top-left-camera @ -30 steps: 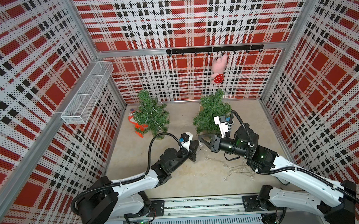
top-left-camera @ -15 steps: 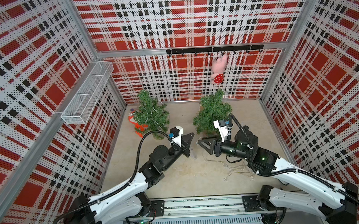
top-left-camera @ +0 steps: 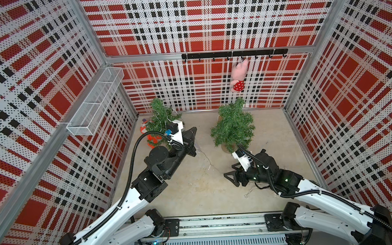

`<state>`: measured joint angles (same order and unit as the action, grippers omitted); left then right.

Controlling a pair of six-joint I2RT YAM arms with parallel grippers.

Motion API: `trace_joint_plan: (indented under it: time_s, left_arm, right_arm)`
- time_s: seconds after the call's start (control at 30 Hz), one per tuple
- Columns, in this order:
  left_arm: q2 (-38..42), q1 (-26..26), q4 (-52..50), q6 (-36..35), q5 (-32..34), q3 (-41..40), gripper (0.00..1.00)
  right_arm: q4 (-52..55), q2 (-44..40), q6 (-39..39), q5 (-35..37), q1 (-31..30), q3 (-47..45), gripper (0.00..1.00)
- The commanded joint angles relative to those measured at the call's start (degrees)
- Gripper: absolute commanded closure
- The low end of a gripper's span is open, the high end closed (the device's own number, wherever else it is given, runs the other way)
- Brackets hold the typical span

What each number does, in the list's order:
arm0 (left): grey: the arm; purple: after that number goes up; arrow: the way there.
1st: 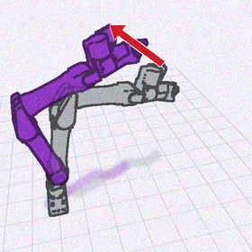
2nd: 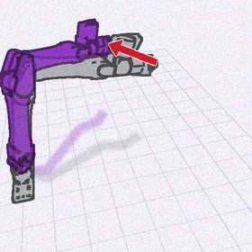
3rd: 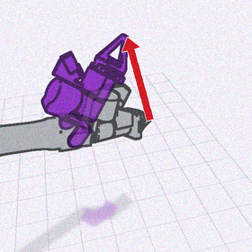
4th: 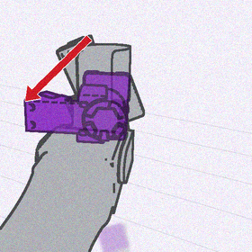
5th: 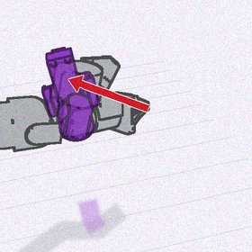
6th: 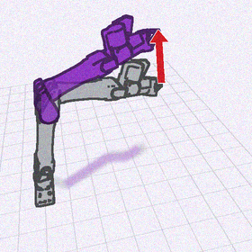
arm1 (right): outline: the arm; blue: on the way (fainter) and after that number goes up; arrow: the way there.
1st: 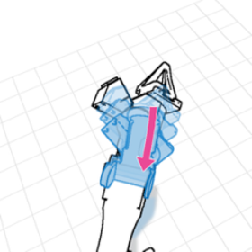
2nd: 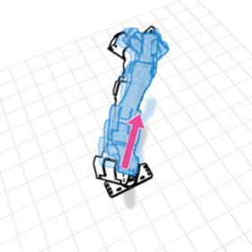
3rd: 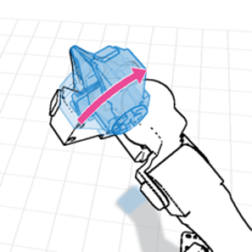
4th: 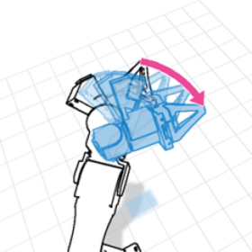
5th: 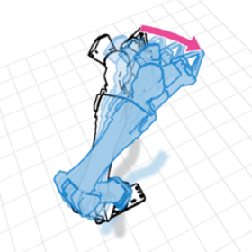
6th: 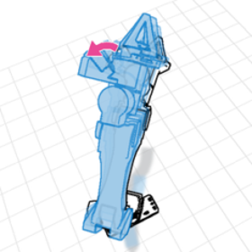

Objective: Wrap string light around the christmas tree
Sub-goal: Wrap the light string around the Christmas tree.

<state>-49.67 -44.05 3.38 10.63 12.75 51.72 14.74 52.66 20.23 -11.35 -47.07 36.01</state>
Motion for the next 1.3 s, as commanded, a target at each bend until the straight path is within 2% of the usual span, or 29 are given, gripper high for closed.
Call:
trace_joint_plan:
  time_s: [0.0,0.2,0.47,0.7,0.77,0.87,0.9,0.93,1.1,1.27]
  left_arm:
    - [-0.3,0.53,-4.03,-0.34,1.8,2.84,1.0]
    - [-1.64,2.11,-8.48,-1.34,3.29,7.98,1.0]
    - [-1.97,2.92,-9.88,-2.41,4.01,12.17,1.0]
    - [-2.57,3.44,-11.42,-3.16,4.42,14.52,1.0]
    - [-2.28,4.03,-11.83,-3.1,4.73,14.72,1.0]
    - [-1.85,5.21,-12.58,-2.87,4.91,14.81,1.0]
    - [-1.67,5.62,-12.93,-2.66,4.91,14.72,1.0]
    - [-1.48,6.04,-13.21,-2.42,4.83,14.56,1.0]
    - [-0.5,7.79,-14.27,-0.33,5.12,12.87,1.0]
    - [0.54,8.19,-12.77,2.42,4.4,8.74,1.0]
  right_arm:
    - [4.2,3.89,-5.46,8.06,0.4,0.86,0.25]
    - [9.34,11.69,-10.81,15.69,0.31,3.54,0.25]
    - [4.03,16.08,-18.89,19.5,0.22,2.23,0.25]
    - [3.86,26.48,-20.23,24.39,0.14,5.64,0.33]
    - [4.2,27.76,-20.69,24.08,-0.16,6.22,0.43]
    - [4.15,27.27,-20.38,25.55,-0.98,6.23,0.8]
    - [4.36,25.97,-20.15,25.89,-1.32,6.14,0.89]
    - [4.73,24.2,-19.99,26.02,-1.52,6.09,0.94]
    - [9.89,13.94,-19.2,27.65,-1.71,8.22,1.0]
    - [18.83,7.14,-18.53,32.56,-1.3,16.17,1.0]
